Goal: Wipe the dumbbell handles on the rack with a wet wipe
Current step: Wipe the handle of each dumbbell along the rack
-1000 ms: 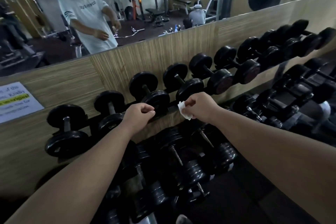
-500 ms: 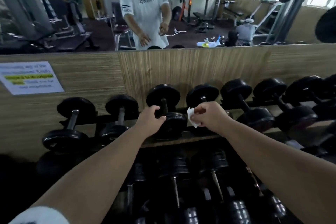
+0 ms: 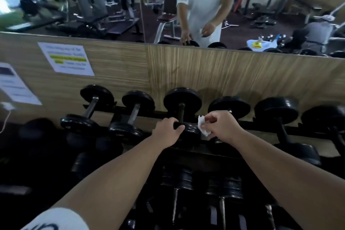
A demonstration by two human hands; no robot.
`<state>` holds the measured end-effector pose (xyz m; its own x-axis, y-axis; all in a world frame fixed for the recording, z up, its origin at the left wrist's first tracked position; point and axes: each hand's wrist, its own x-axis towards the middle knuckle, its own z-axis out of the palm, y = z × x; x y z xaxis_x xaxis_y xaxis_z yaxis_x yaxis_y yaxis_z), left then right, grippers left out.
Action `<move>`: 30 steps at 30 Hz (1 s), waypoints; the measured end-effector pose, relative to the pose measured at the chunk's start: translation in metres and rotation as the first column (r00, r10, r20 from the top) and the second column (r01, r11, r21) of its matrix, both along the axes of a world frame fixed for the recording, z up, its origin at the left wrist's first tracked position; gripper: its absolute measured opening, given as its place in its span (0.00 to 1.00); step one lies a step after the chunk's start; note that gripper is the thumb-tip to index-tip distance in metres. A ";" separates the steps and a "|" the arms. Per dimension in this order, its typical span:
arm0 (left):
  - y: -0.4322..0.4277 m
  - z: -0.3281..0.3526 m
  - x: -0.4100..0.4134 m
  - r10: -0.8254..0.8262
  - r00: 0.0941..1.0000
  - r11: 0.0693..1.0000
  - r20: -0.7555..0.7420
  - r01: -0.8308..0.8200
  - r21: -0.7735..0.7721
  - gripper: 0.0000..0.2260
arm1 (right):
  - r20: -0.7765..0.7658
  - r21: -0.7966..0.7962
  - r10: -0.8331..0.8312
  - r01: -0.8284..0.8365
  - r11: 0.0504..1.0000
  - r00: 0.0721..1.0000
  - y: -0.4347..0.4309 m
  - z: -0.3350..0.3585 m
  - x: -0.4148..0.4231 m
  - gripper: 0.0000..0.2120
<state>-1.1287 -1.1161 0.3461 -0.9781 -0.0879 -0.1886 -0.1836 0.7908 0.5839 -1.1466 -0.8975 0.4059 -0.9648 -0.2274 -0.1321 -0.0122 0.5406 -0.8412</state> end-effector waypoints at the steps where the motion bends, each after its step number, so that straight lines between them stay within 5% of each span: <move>1: 0.005 0.000 -0.002 0.031 0.999 0.999 0.008 -0.031 -0.030 0.23 | 0.007 0.006 0.022 -0.022 1.000 1.000 0.006 -0.001 -0.008 0.06; 8: 0.020 -0.007 -0.007 0.140 0.990 0.988 0.021 -0.138 -0.073 0.19 | -0.069 0.146 0.228 -0.217 0.965 0.971 0.030 -0.010 -0.061 0.08; 19: 0.024 -0.046 0.000 0.242 0.943 0.969 -0.229 -0.247 0.006 0.18 | -0.119 0.134 0.327 -0.311 0.941 0.938 -0.017 -0.041 -0.126 0.07; 23: 0.025 -0.058 0.003 0.284 0.906 0.958 -0.313 -0.260 0.119 0.17 | -0.242 0.325 0.416 -0.331 0.886 0.877 -0.044 -0.064 -0.141 0.09; 30: 0.037 -0.072 0.008 0.558 0.792 0.791 -0.248 -0.417 0.447 0.25 | -0.305 0.344 0.465 -0.359 0.868 0.831 -0.072 -0.086 -0.163 0.11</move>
